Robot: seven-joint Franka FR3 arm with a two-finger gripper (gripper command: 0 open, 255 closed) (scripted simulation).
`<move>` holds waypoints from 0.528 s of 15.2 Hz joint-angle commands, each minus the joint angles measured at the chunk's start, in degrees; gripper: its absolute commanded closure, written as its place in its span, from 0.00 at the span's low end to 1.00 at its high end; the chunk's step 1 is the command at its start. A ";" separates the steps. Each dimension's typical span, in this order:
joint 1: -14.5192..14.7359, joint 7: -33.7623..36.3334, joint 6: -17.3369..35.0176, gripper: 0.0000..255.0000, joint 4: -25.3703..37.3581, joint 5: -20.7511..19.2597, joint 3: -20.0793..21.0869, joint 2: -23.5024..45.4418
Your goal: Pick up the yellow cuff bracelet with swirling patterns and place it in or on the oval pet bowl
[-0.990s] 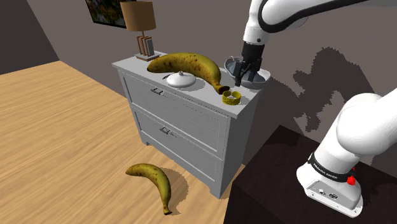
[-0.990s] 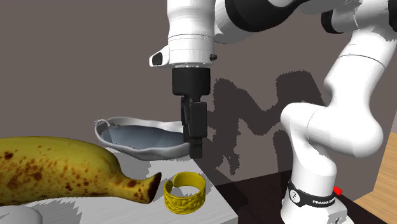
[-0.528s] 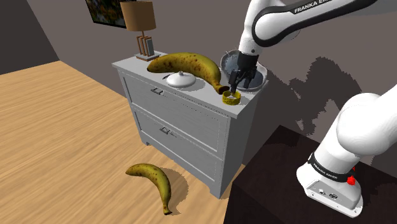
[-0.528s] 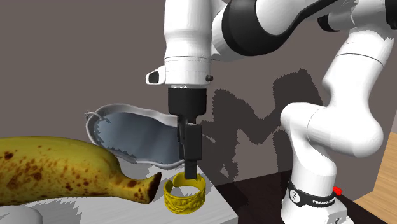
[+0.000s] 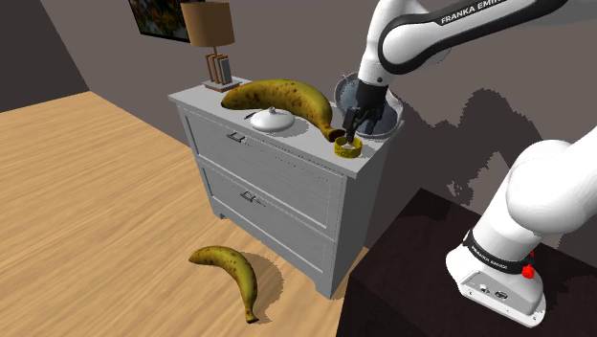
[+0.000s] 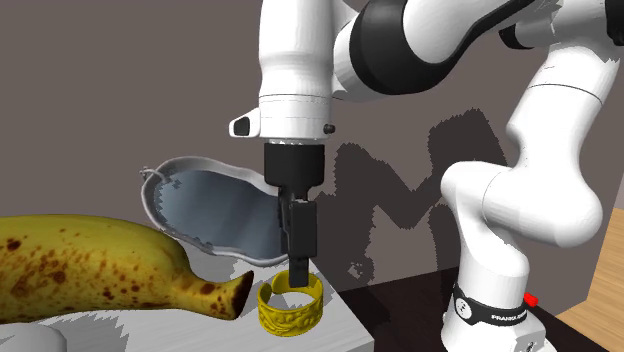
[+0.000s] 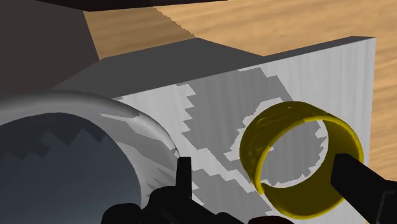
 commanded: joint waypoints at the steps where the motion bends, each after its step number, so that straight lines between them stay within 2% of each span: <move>1: -0.10 -0.04 0.00 0.00 -0.25 -0.06 -0.09 0.26; 2: -0.10 -0.05 0.04 1.00 -0.19 -0.06 -0.09 0.37; 8: -0.09 -0.03 0.01 1.00 -0.19 -0.06 -0.07 0.33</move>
